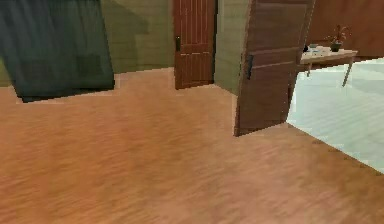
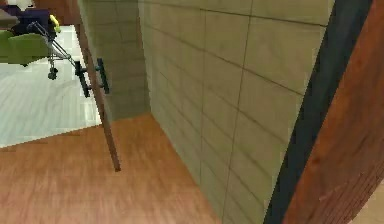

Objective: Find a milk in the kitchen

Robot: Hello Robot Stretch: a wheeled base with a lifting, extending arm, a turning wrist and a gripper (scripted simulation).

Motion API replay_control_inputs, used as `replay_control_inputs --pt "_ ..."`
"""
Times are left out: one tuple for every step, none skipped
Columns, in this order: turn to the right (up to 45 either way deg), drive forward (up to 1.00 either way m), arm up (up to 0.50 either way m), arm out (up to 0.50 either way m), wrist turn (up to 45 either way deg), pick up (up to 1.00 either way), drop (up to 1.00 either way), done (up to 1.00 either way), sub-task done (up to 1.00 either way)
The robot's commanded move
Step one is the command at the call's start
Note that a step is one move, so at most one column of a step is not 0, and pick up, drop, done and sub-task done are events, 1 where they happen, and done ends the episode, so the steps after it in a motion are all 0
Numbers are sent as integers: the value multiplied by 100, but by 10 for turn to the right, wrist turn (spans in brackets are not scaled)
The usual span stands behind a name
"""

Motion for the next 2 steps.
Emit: replay_control_inputs --pt "300 0 0 0 0 0 0 0 0" --pt "0 100 0 0 0 0 0 0 0"
